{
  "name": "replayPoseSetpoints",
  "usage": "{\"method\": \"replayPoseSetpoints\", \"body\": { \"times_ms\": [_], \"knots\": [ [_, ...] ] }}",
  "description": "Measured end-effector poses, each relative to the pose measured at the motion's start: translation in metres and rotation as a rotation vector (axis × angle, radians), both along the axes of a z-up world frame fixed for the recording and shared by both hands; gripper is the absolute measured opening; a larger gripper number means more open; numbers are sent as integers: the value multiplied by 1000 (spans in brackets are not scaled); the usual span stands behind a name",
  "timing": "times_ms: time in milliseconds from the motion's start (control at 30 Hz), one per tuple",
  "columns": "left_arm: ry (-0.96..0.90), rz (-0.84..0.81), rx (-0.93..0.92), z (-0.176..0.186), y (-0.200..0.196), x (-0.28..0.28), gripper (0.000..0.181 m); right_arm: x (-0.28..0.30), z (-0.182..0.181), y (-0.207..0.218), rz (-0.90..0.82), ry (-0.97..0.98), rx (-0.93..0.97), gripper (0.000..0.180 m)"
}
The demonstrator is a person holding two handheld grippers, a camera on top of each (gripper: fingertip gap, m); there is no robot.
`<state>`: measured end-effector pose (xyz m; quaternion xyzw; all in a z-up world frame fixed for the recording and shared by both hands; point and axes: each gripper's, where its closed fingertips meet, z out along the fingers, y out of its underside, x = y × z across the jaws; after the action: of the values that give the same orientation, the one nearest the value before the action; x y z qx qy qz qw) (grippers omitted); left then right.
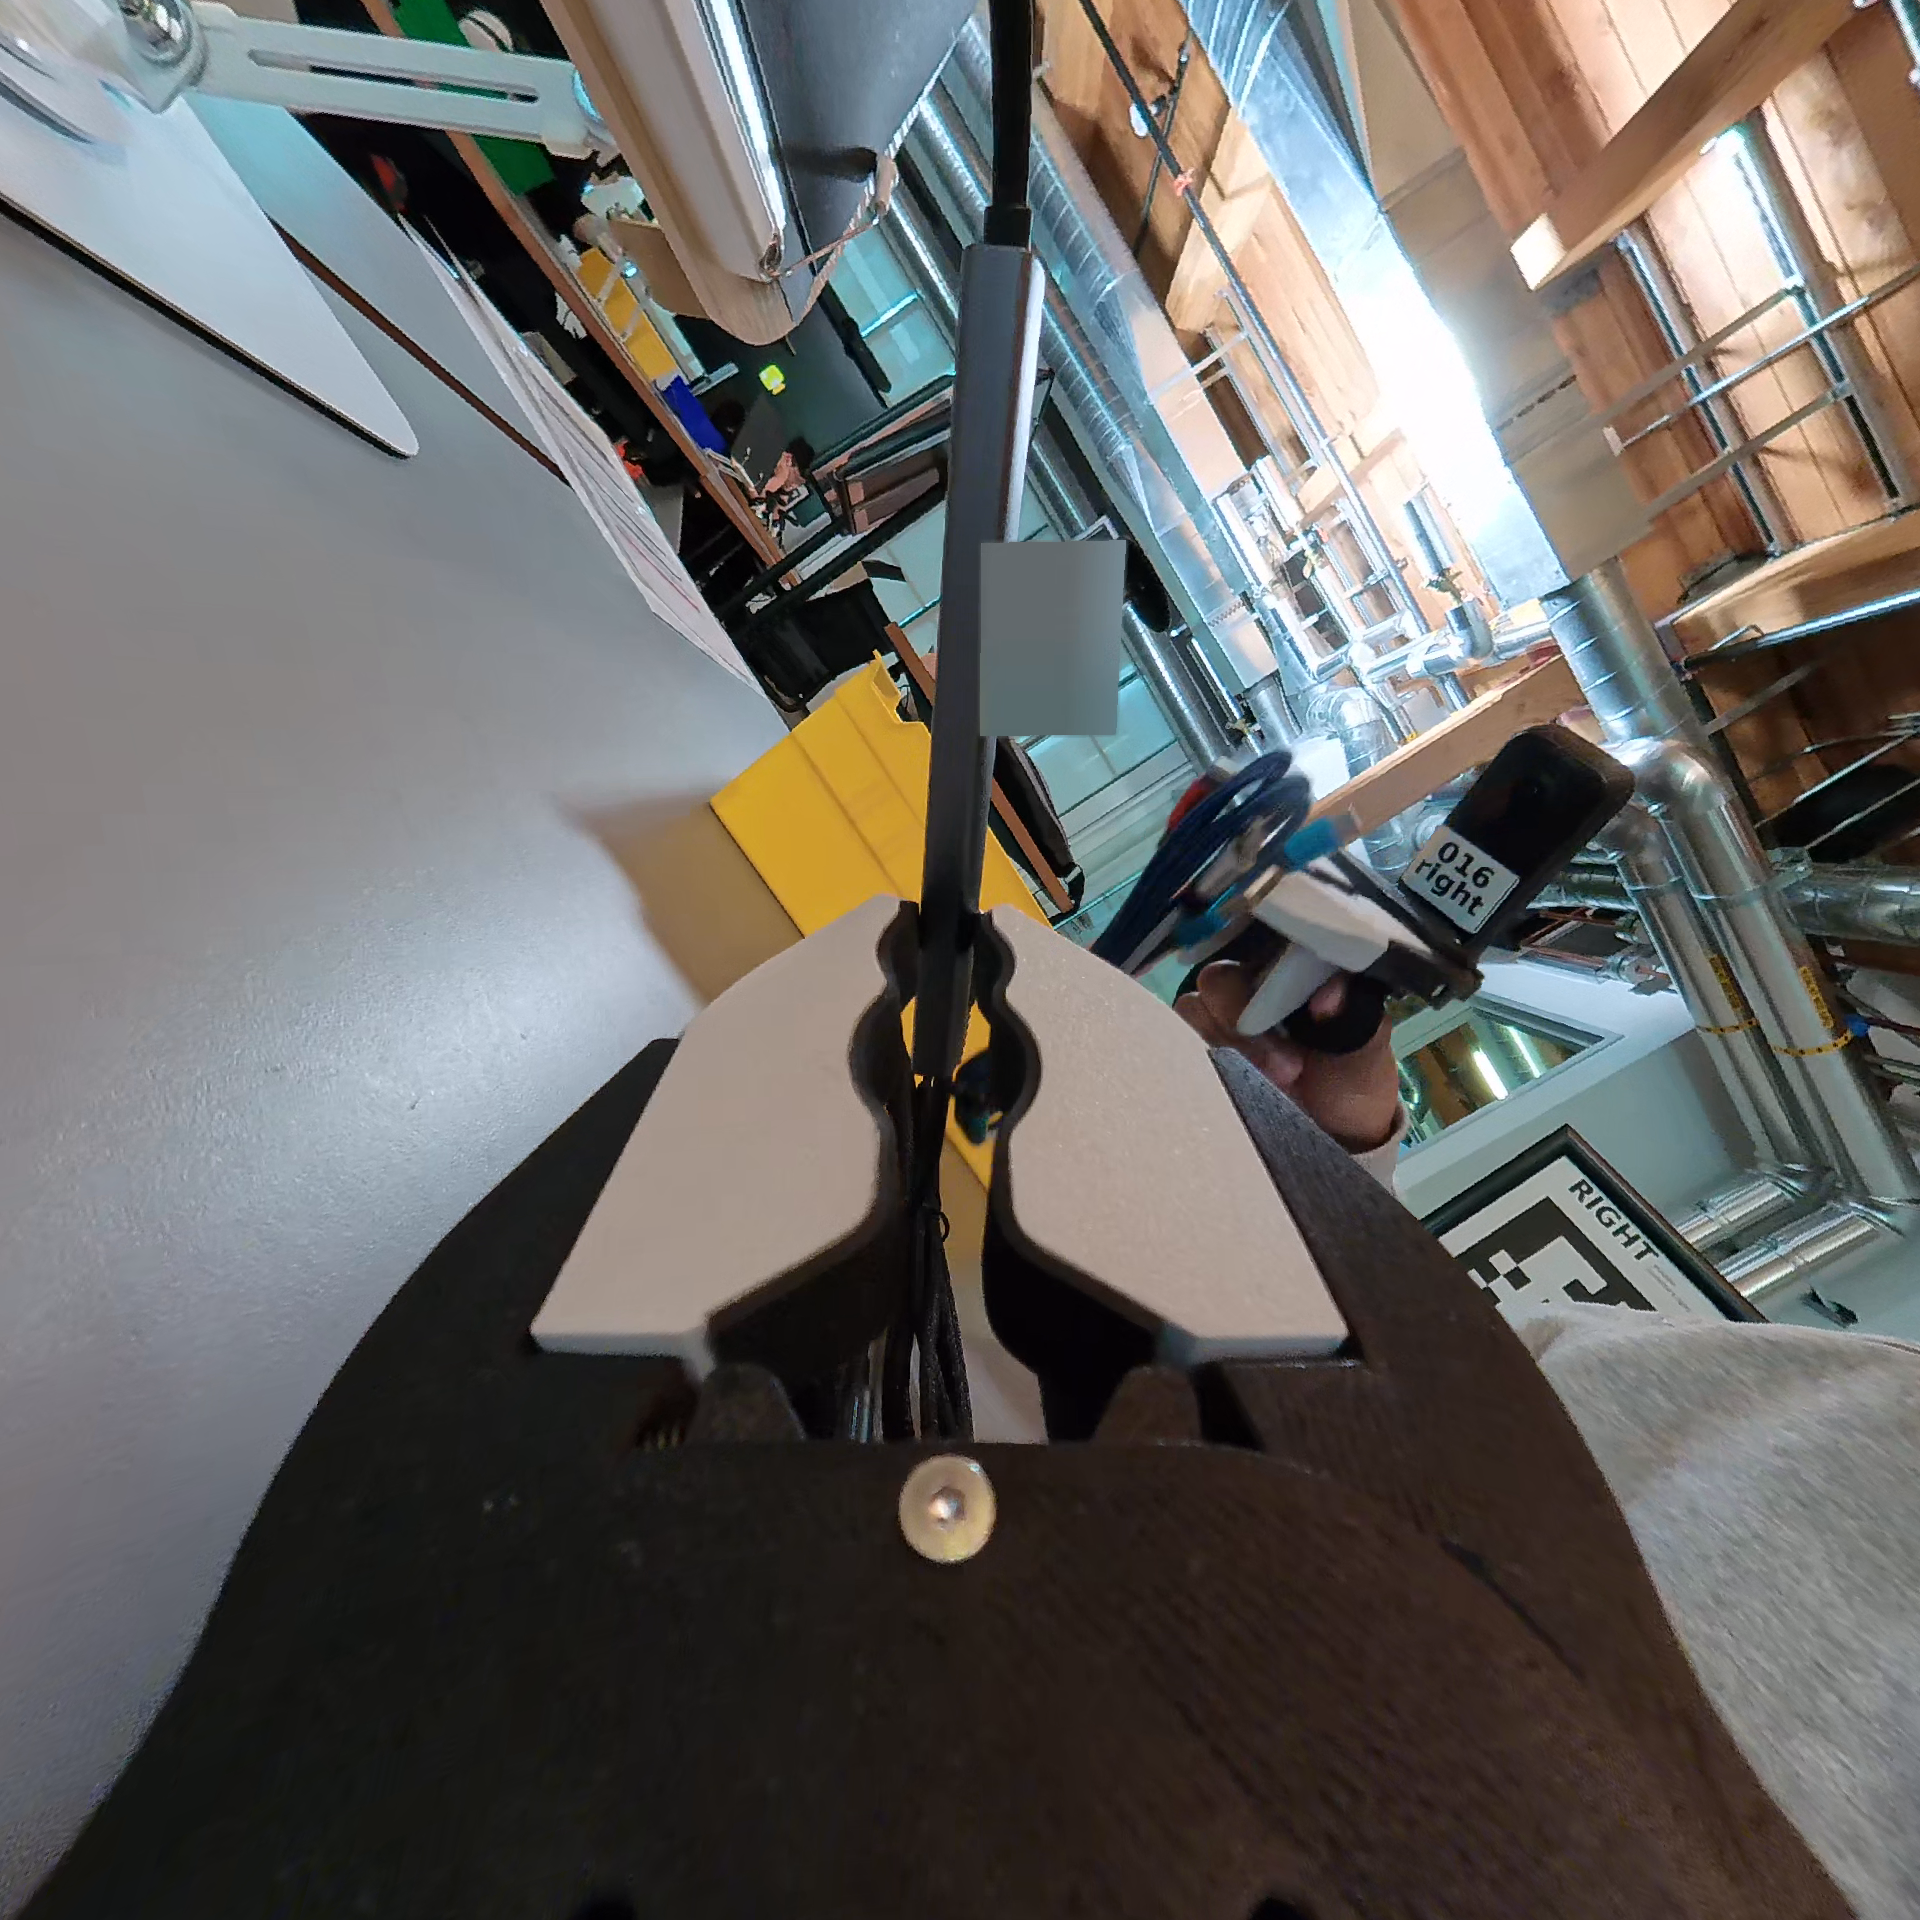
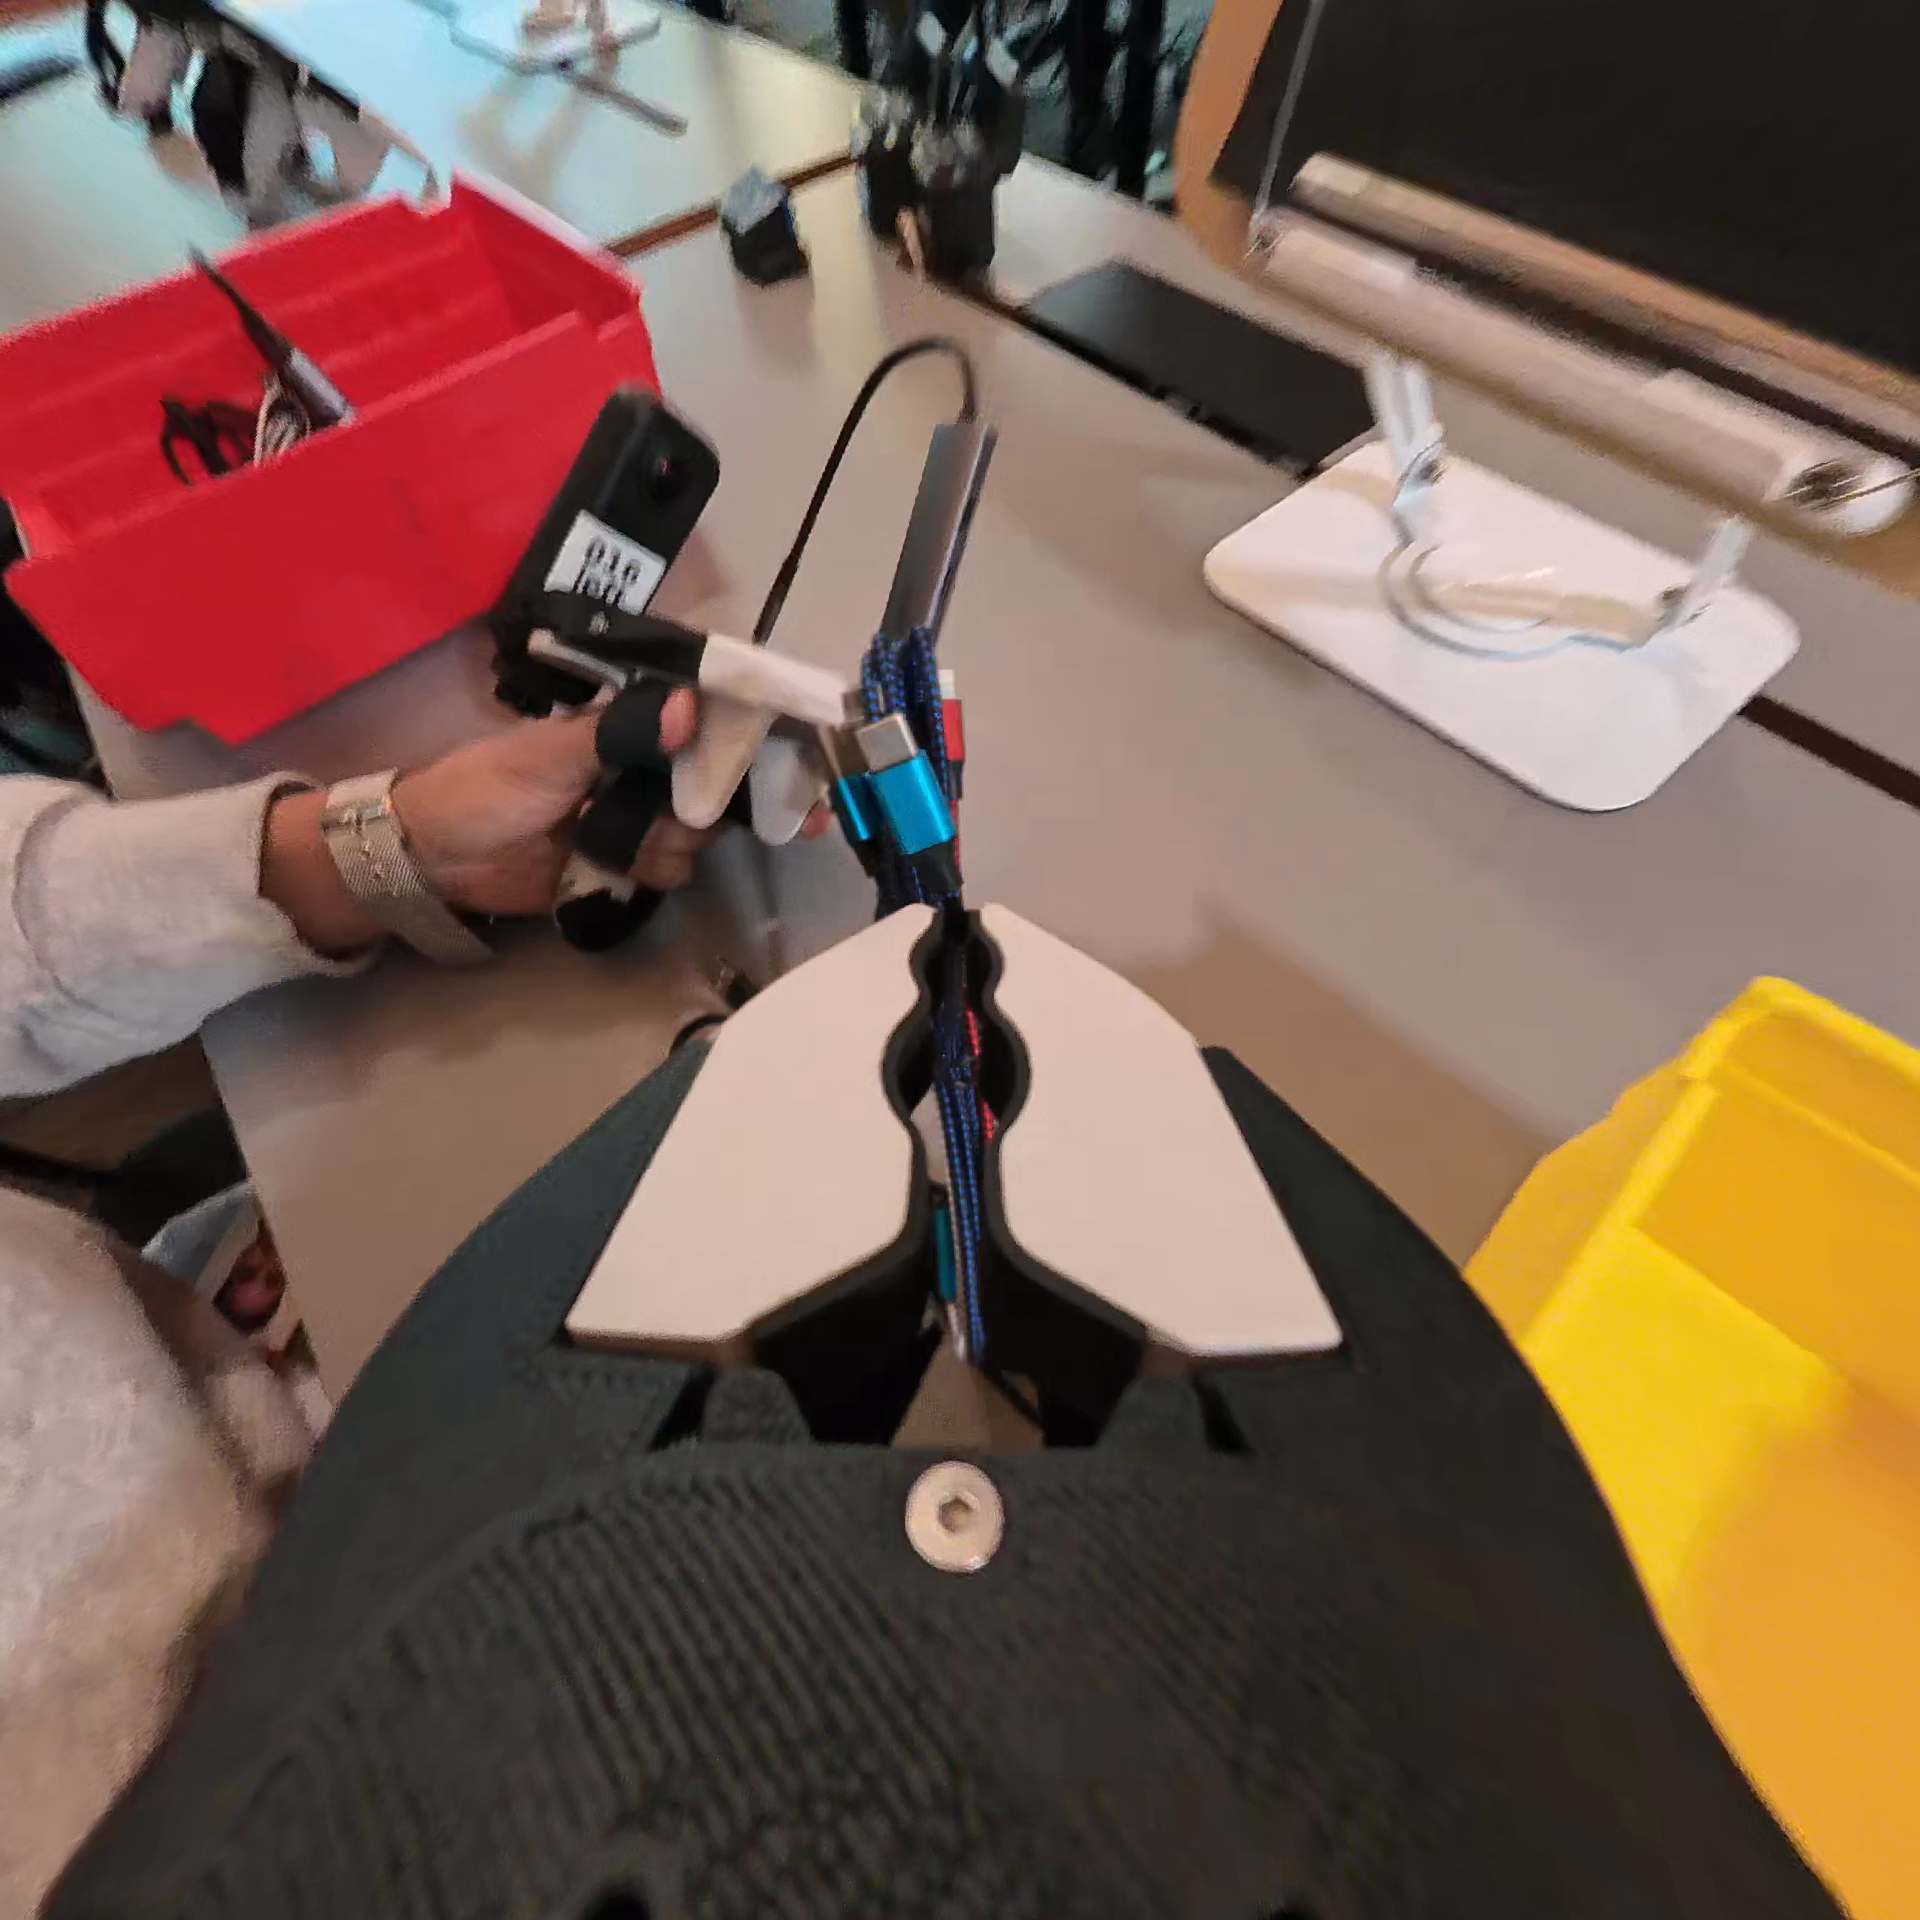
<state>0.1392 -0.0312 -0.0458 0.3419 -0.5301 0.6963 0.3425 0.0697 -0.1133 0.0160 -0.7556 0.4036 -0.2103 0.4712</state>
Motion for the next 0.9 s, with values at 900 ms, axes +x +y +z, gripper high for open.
{"method": "replayPoseSetpoints", "body": {
  "times_ms": [900],
  "knots": [
    [-2, -353, 46, -5, -15, -46, 10, 22, -80, 25, -32, -205, -501, 4]
  ]
}}
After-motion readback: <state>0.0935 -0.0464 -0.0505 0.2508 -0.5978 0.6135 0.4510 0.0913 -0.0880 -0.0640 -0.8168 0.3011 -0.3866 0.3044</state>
